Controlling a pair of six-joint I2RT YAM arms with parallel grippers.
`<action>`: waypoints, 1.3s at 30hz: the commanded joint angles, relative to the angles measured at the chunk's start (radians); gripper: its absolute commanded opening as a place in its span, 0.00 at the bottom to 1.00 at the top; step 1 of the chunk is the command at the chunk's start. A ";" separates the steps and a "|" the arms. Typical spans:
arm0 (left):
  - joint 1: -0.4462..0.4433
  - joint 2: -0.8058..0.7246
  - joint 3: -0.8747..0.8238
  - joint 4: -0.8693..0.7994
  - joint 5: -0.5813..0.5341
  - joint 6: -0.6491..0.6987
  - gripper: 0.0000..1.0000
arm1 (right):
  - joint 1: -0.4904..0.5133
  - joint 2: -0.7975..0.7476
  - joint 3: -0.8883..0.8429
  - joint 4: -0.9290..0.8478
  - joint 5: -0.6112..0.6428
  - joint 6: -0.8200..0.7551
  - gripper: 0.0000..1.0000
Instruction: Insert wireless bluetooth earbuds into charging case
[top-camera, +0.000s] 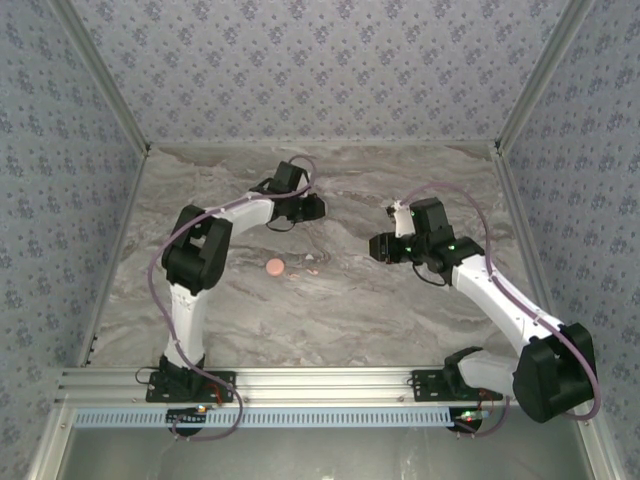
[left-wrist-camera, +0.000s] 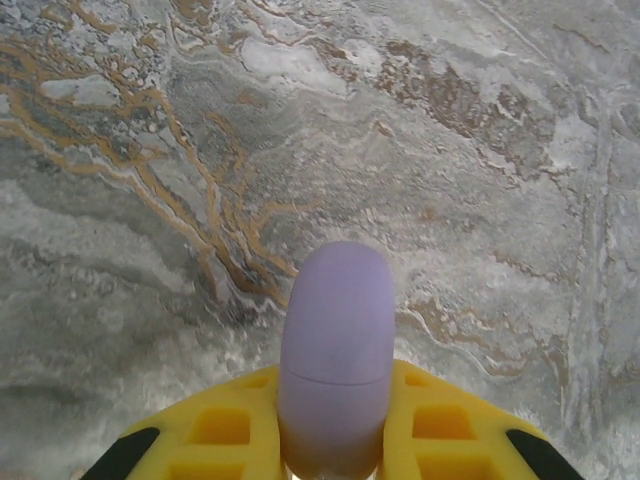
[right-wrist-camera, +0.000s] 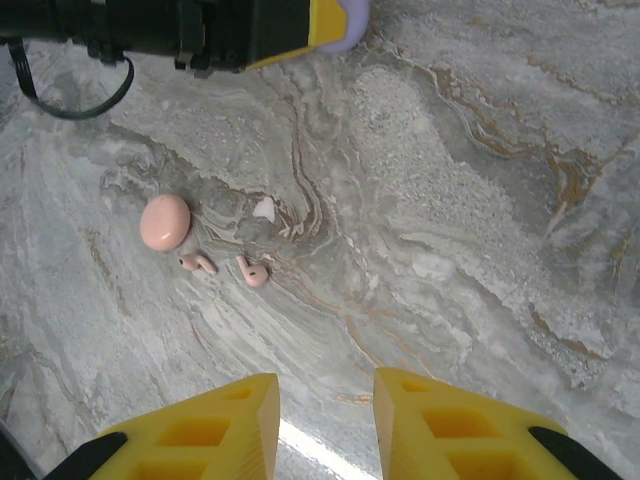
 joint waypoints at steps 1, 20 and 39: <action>0.016 0.051 0.087 -0.052 0.056 -0.009 0.16 | 0.005 -0.016 -0.009 -0.023 0.023 0.017 0.32; 0.027 0.219 0.296 -0.186 0.055 0.029 0.34 | 0.007 -0.015 -0.005 -0.036 0.038 0.017 0.34; 0.028 -0.078 0.144 -0.253 -0.229 0.150 0.72 | 0.007 -0.014 0.004 -0.095 0.108 -0.014 0.38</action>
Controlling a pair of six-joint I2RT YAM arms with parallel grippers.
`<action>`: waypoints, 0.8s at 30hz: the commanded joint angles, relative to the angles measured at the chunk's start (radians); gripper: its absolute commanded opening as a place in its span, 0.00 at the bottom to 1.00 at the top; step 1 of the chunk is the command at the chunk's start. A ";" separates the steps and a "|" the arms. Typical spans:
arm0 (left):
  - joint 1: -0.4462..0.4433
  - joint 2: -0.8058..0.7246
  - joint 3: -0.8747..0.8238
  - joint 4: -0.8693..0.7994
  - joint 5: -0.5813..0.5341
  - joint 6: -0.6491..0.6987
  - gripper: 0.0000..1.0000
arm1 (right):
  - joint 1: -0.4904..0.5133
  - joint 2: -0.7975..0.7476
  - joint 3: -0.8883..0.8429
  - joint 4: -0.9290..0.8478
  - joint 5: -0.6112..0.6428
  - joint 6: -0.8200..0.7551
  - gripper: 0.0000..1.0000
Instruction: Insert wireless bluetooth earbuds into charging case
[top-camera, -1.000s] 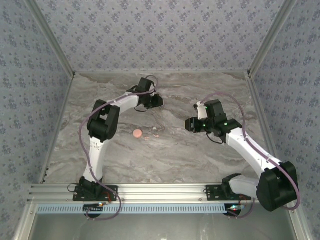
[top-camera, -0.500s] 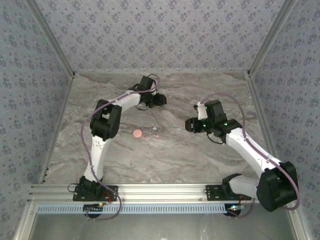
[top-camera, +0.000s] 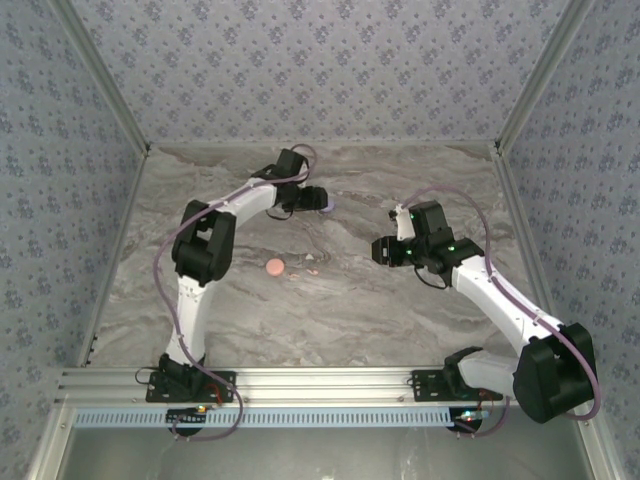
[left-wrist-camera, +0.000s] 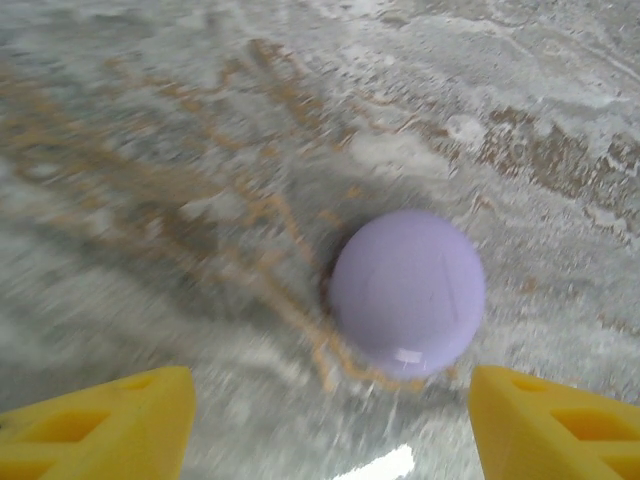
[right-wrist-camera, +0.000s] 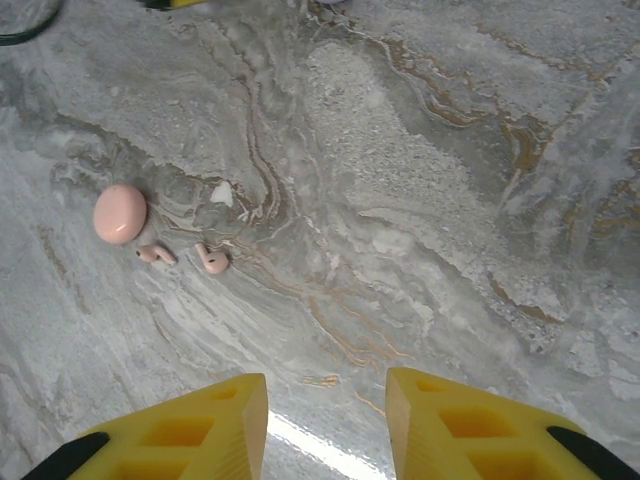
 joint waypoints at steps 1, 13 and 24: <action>0.005 -0.174 -0.080 -0.028 -0.107 0.032 0.72 | 0.005 -0.014 0.012 -0.061 0.048 -0.023 0.38; -0.011 -0.588 -0.499 -0.150 -0.331 -0.024 0.74 | 0.002 -0.009 0.022 -0.085 0.074 -0.040 0.39; -0.109 -0.695 -0.699 -0.249 -0.385 -0.120 0.77 | 0.003 0.000 0.016 -0.084 0.067 -0.041 0.40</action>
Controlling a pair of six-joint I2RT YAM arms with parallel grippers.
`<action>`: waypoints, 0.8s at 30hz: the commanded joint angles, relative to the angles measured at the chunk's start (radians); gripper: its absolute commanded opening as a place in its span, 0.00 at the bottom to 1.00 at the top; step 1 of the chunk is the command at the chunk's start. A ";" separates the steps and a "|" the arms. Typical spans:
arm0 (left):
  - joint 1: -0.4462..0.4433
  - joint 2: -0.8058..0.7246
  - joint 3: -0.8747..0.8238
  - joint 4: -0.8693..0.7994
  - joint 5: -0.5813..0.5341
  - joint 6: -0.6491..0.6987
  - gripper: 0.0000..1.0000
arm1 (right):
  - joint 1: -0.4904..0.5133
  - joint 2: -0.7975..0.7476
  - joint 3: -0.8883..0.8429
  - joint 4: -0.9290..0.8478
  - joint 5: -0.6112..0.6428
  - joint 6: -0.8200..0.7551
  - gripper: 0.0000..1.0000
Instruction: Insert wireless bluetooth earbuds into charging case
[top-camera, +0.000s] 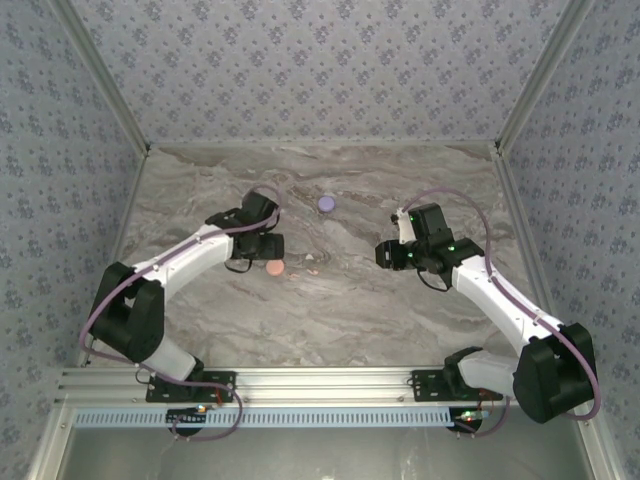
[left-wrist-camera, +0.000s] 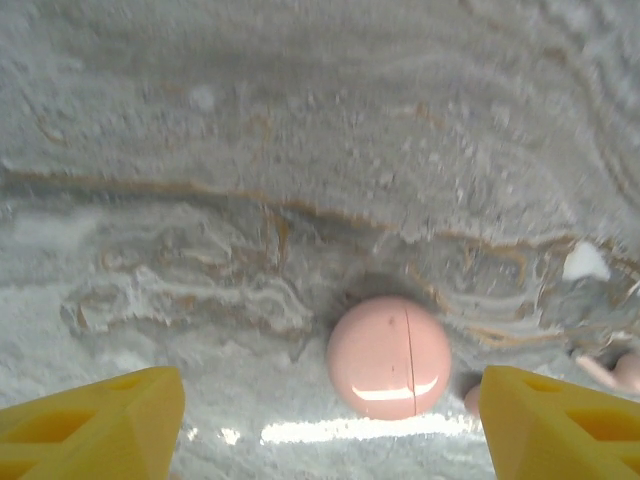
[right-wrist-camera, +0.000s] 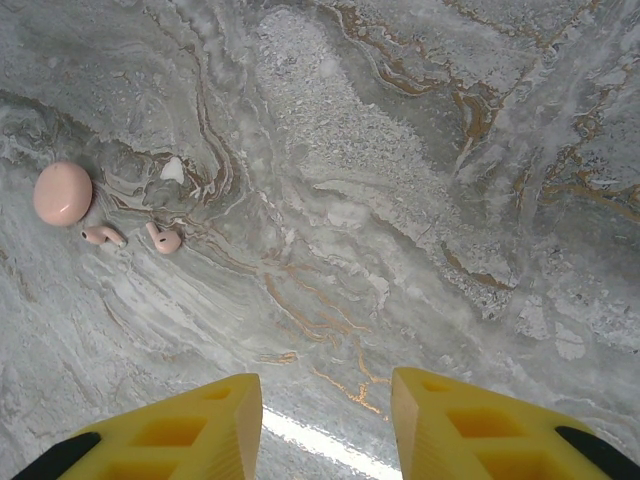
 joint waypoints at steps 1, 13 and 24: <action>-0.029 -0.007 -0.024 -0.040 -0.029 -0.041 0.78 | 0.004 0.000 0.016 -0.024 0.008 -0.011 0.40; -0.048 0.148 0.031 -0.015 0.025 -0.014 0.77 | 0.007 -0.003 0.007 -0.025 0.004 -0.004 0.40; -0.054 0.224 0.072 -0.004 0.061 0.007 0.73 | 0.008 -0.011 0.001 -0.033 0.013 -0.005 0.40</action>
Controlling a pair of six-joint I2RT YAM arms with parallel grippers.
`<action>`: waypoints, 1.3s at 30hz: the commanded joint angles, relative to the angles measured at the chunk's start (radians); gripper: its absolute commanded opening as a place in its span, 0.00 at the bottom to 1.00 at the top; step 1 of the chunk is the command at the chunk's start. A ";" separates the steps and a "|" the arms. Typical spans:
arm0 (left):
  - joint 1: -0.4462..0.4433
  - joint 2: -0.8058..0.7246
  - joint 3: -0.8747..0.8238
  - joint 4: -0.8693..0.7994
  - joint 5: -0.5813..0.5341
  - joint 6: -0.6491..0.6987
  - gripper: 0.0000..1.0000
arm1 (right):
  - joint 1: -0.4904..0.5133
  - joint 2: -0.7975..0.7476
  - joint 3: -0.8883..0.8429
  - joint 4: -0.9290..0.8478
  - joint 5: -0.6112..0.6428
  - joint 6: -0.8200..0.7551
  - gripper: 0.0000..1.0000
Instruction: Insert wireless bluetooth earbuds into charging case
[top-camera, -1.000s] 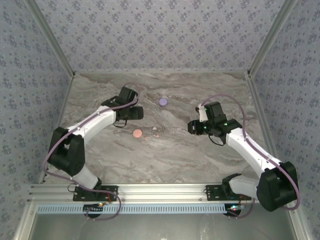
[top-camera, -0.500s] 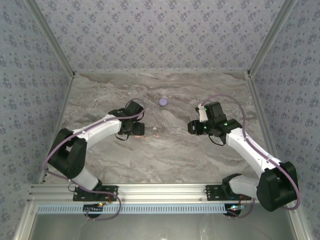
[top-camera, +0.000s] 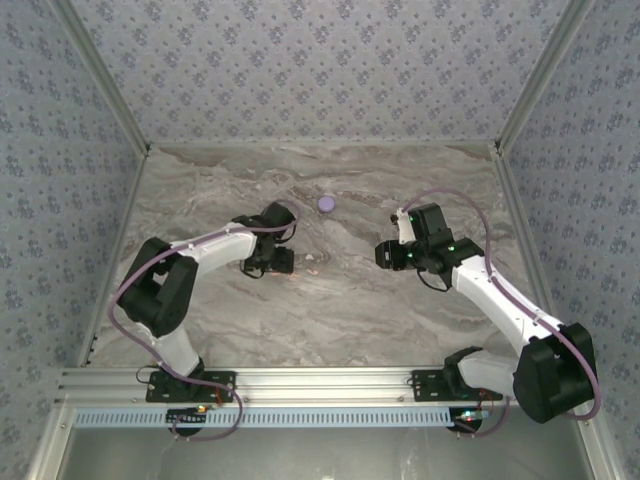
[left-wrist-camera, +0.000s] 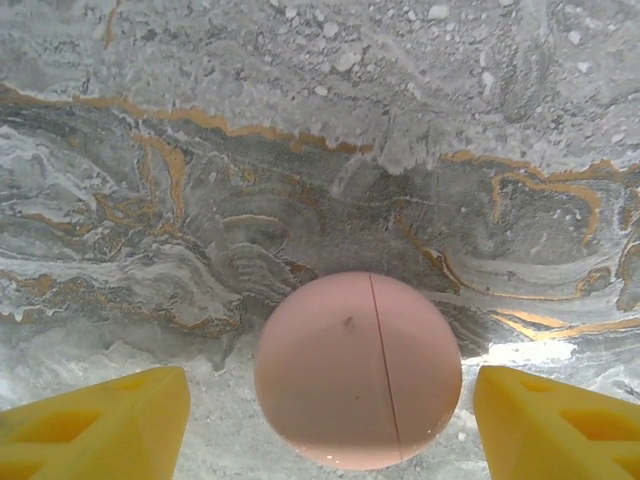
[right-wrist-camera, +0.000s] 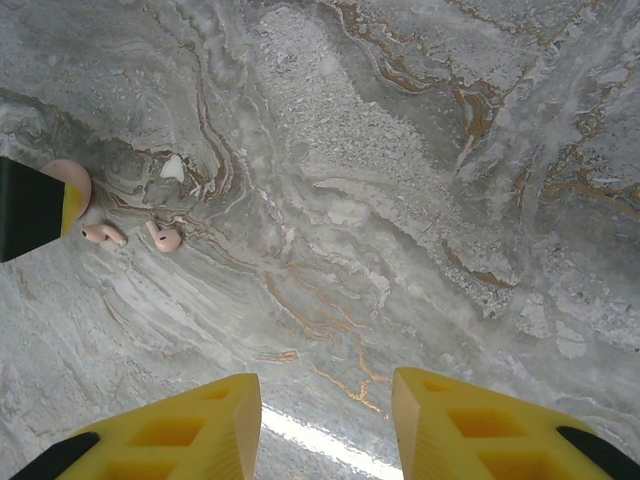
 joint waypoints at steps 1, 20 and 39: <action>-0.009 0.028 0.040 -0.007 0.021 0.018 0.72 | 0.006 -0.011 0.001 -0.029 0.013 -0.005 0.41; -0.009 0.084 0.056 0.005 0.021 0.004 0.52 | 0.008 -0.015 -0.002 -0.035 0.019 -0.005 0.40; -0.104 0.342 0.473 -0.074 0.050 0.062 0.45 | 0.009 0.016 -0.031 0.009 0.008 0.017 0.41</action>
